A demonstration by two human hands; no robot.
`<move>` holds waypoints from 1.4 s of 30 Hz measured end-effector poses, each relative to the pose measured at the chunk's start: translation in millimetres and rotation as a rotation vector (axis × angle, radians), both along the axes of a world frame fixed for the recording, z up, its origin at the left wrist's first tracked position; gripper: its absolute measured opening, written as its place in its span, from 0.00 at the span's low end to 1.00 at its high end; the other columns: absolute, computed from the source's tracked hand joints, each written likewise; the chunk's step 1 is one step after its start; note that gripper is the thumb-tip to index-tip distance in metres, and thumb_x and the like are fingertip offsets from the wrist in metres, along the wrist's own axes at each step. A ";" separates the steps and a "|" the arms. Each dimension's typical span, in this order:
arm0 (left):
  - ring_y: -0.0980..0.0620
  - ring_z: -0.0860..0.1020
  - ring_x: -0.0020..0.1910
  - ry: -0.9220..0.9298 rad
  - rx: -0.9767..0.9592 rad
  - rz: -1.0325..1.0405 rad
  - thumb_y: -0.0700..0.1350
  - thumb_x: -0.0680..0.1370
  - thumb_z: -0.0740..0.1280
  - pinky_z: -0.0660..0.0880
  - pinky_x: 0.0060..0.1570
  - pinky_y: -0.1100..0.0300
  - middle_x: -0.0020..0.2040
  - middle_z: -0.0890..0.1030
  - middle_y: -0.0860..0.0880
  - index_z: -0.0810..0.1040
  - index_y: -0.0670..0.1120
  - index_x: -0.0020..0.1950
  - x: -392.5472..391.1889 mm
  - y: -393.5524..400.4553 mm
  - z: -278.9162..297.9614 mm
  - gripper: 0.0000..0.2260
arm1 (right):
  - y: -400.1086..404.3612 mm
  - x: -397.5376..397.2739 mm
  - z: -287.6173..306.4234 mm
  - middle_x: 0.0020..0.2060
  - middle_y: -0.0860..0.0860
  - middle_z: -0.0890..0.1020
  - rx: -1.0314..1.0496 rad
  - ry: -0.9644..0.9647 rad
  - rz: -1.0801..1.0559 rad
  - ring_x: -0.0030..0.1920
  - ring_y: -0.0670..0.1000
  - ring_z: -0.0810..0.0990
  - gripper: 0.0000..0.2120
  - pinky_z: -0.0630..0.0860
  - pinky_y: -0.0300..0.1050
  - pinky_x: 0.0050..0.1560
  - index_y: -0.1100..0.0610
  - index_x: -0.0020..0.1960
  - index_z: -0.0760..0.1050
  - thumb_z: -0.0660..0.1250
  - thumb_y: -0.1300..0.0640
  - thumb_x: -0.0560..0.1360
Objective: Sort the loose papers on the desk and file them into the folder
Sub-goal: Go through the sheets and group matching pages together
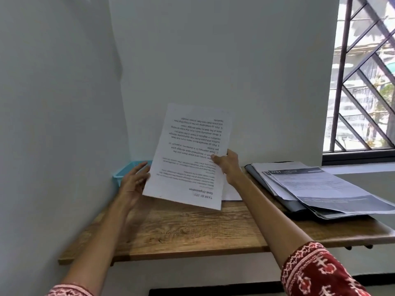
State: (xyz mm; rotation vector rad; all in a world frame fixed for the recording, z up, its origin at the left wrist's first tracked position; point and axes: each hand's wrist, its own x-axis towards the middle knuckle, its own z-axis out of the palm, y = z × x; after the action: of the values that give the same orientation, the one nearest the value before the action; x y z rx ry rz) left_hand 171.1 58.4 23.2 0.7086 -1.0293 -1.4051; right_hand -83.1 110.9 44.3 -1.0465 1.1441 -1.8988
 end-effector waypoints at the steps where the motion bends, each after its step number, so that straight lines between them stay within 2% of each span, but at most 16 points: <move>1: 0.52 0.79 0.33 -0.079 -0.036 -0.019 0.28 0.74 0.60 0.75 0.29 0.65 0.39 0.82 0.48 0.77 0.47 0.51 2.7 -0.6 6.6 0.16 | 3.1 1.2 1.9 0.52 0.56 0.80 -0.012 0.063 0.003 0.40 0.47 0.80 0.15 0.79 0.36 0.34 0.64 0.60 0.75 0.67 0.71 0.74; 4: 0.50 0.80 0.33 -0.299 -0.170 -0.033 0.29 0.74 0.63 0.77 0.30 0.64 0.38 0.82 0.47 0.78 0.44 0.50 1.8 0.6 26.2 0.13 | 7.0 13.1 3.0 0.49 0.55 0.81 -0.080 0.265 0.048 0.40 0.44 0.81 0.12 0.79 0.35 0.37 0.62 0.56 0.76 0.67 0.71 0.73; 6: 0.50 0.81 0.35 -0.283 -0.219 -0.027 0.28 0.73 0.64 0.80 0.36 0.61 0.37 0.83 0.48 0.77 0.41 0.47 -1.0 -1.6 34.4 0.10 | 6.2 22.7 1.7 0.49 0.55 0.81 -0.096 0.365 0.098 0.42 0.47 0.82 0.12 0.81 0.40 0.42 0.62 0.55 0.77 0.67 0.70 0.73; 9: 0.49 0.81 0.40 -0.286 -0.294 0.020 0.31 0.73 0.67 0.78 0.46 0.56 0.36 0.84 0.51 0.79 0.42 0.46 -0.3 -3.3 41.8 0.08 | 3.6 30.8 3.1 0.48 0.57 0.82 -0.079 0.317 0.171 0.41 0.50 0.82 0.09 0.81 0.46 0.46 0.62 0.52 0.77 0.69 0.69 0.72; 13: 0.55 0.82 0.39 -0.265 -0.348 0.088 0.36 0.73 0.69 0.80 0.45 0.60 0.38 0.84 0.54 0.79 0.46 0.47 3.1 -0.9 44.9 0.06 | 0.0 36.2 8.9 0.46 0.57 0.82 -0.088 0.278 0.177 0.40 0.51 0.82 0.08 0.82 0.46 0.45 0.63 0.51 0.78 0.70 0.68 0.72; 17: 0.48 0.80 0.46 -0.244 -0.276 0.151 0.40 0.74 0.69 0.77 0.52 0.53 0.49 0.81 0.44 0.77 0.41 0.57 5.4 1.4 13.8 0.12 | -2.4 45.9 -12.1 0.47 0.56 0.83 -0.049 0.316 0.174 0.40 0.48 0.82 0.10 0.81 0.42 0.43 0.63 0.53 0.78 0.70 0.67 0.72; 21: 0.46 0.79 0.49 -0.228 -0.218 0.115 0.40 0.75 0.68 0.75 0.54 0.51 0.56 0.79 0.43 0.73 0.43 0.61 2.0 6.4 -21.0 0.15 | -3.8 51.3 -43.2 0.49 0.59 0.83 0.020 0.284 0.154 0.41 0.48 0.82 0.11 0.81 0.41 0.44 0.62 0.53 0.78 0.71 0.66 0.71; 23: 0.45 0.80 0.47 -0.279 -0.234 0.149 0.41 0.75 0.69 0.77 0.49 0.53 0.53 0.80 0.43 0.75 0.43 0.59 2.6 4.0 -13.9 0.14 | -5.1 53.3 -36.7 0.48 0.58 0.83 0.016 0.260 0.153 0.41 0.50 0.82 0.12 0.81 0.42 0.43 0.64 0.54 0.78 0.71 0.67 0.71; 26: 0.52 0.79 0.40 -0.284 -0.243 0.175 0.42 0.75 0.69 0.77 0.35 0.62 0.45 0.80 0.47 0.75 0.43 0.56 2.1 2.3 0.0 0.11 | -7.9 53.1 -25.1 0.45 0.58 0.82 -0.014 0.237 0.157 0.40 0.51 0.82 0.12 0.82 0.42 0.42 0.65 0.54 0.77 0.70 0.68 0.71; 28: 0.52 0.79 0.41 -0.278 -0.224 0.154 0.41 0.75 0.69 0.77 0.38 0.60 0.47 0.80 0.46 0.75 0.43 0.57 1.7 1.4 -8.9 0.12 | -10.7 53.8 -35.1 0.45 0.57 0.82 0.019 0.208 0.162 0.42 0.53 0.83 0.12 0.82 0.45 0.43 0.65 0.55 0.77 0.70 0.68 0.71; 31: 0.50 0.79 0.44 -0.252 -0.122 0.120 0.40 0.74 0.70 0.76 0.48 0.54 0.51 0.80 0.44 0.75 0.44 0.57 1.0 3.3 -43.1 0.13 | -12.1 57.4 -67.6 0.47 0.57 0.83 0.091 0.175 0.175 0.49 0.58 0.83 0.11 0.79 0.56 0.53 0.60 0.53 0.78 0.71 0.67 0.72; 33: 0.50 0.79 0.44 -0.267 -0.088 0.120 0.39 0.73 0.71 0.76 0.47 0.55 0.51 0.80 0.44 0.76 0.43 0.57 -0.2 6.3 -53.3 0.13 | -13.5 56.1 -74.7 0.46 0.55 0.83 0.099 0.199 0.150 0.50 0.56 0.82 0.10 0.78 0.57 0.56 0.58 0.51 0.78 0.70 0.67 0.72; 36: 0.48 0.79 0.43 -0.301 -0.091 0.125 0.38 0.73 0.71 0.74 0.49 0.53 0.52 0.79 0.43 0.76 0.40 0.57 3.6 -1.2 -44.0 0.14 | -15.9 52.4 -62.4 0.51 0.58 0.83 0.071 0.249 0.164 0.51 0.57 0.82 0.14 0.79 0.54 0.55 0.63 0.57 0.78 0.69 0.70 0.72; 38: 0.45 0.80 0.45 -0.353 -0.071 0.127 0.41 0.73 0.71 0.76 0.49 0.53 0.53 0.80 0.41 0.77 0.38 0.58 9.2 -9.7 -37.3 0.16 | -16.9 50.9 -54.0 0.51 0.57 0.83 0.030 0.155 0.202 0.49 0.56 0.83 0.13 0.80 0.55 0.51 0.61 0.55 0.78 0.68 0.71 0.72; 40: 0.48 0.82 0.41 -0.384 -0.048 0.111 0.42 0.73 0.71 0.79 0.41 0.57 0.50 0.81 0.40 0.77 0.38 0.56 12.3 -12.3 -36.6 0.14 | -16.1 51.1 -46.1 0.49 0.56 0.82 0.015 -0.004 0.184 0.46 0.55 0.83 0.12 0.81 0.51 0.44 0.59 0.52 0.78 0.68 0.72 0.72; 42: 0.51 0.83 0.34 -0.318 -0.013 0.061 0.40 0.74 0.70 0.79 0.32 0.63 0.45 0.82 0.41 0.77 0.38 0.55 5.9 -8.9 -38.8 0.11 | -18.7 53.8 -44.0 0.48 0.56 0.81 0.029 -0.153 0.132 0.44 0.55 0.82 0.13 0.80 0.50 0.40 0.60 0.54 0.76 0.68 0.72 0.72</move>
State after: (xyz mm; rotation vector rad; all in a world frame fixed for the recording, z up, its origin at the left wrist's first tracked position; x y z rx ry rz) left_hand 177.1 49.5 -15.5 0.9670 -1.2500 -1.2567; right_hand -29.3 92.2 0.3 -0.9214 0.9887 -1.8193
